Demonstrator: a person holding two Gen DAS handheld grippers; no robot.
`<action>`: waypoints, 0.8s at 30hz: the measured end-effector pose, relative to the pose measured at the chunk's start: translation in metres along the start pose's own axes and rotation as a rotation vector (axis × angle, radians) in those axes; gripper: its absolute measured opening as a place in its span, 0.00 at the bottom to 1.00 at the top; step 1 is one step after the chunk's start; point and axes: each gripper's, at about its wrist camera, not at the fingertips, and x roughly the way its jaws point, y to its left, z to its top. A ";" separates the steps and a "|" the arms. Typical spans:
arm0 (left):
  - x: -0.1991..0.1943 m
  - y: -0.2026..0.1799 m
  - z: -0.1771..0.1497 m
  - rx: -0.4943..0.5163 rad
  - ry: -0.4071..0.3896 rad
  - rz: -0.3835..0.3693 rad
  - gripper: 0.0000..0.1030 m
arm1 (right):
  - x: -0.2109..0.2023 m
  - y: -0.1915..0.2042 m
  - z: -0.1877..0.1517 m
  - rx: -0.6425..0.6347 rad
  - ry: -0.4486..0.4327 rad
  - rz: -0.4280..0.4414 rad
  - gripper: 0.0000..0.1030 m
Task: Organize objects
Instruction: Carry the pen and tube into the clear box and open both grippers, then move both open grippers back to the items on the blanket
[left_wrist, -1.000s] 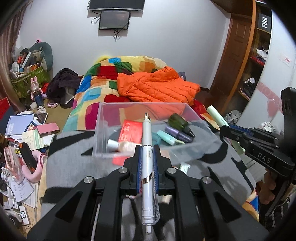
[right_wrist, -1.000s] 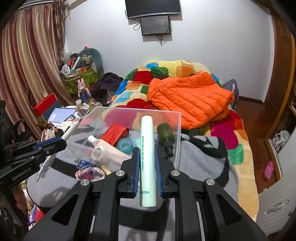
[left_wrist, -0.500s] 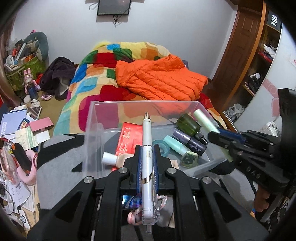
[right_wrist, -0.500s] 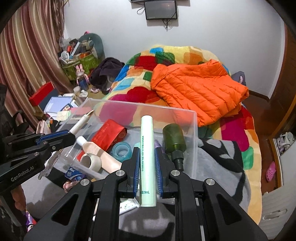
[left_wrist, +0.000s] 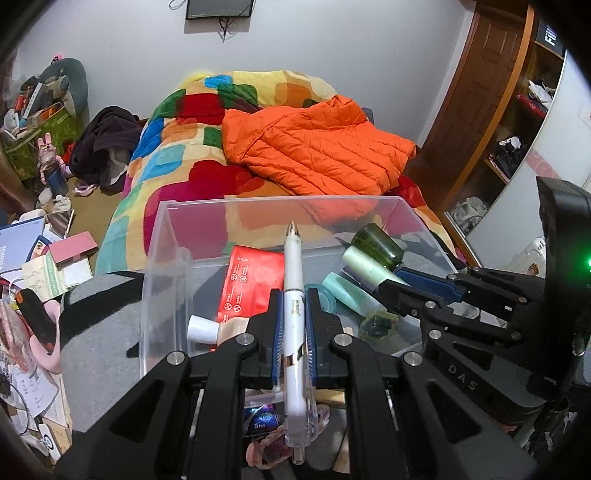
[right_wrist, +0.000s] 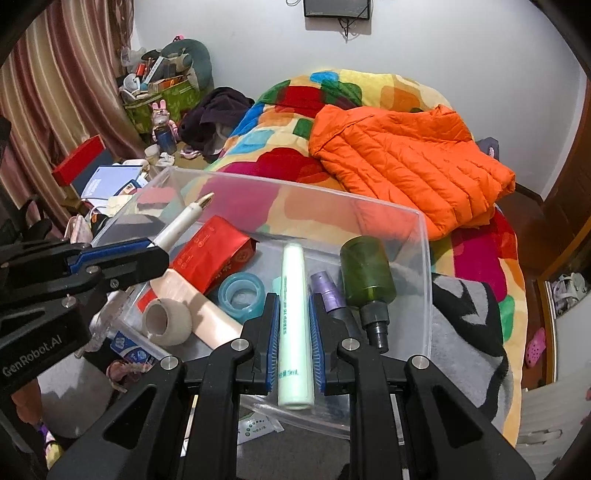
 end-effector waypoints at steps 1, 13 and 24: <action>-0.001 0.001 0.000 -0.001 -0.004 -0.001 0.10 | -0.001 0.000 -0.001 -0.003 0.000 -0.002 0.14; -0.045 0.000 -0.014 0.003 -0.083 0.022 0.33 | -0.045 0.009 -0.011 -0.026 -0.081 -0.003 0.27; -0.075 0.008 -0.060 0.006 -0.108 0.068 0.54 | -0.070 0.023 -0.048 -0.022 -0.096 0.029 0.45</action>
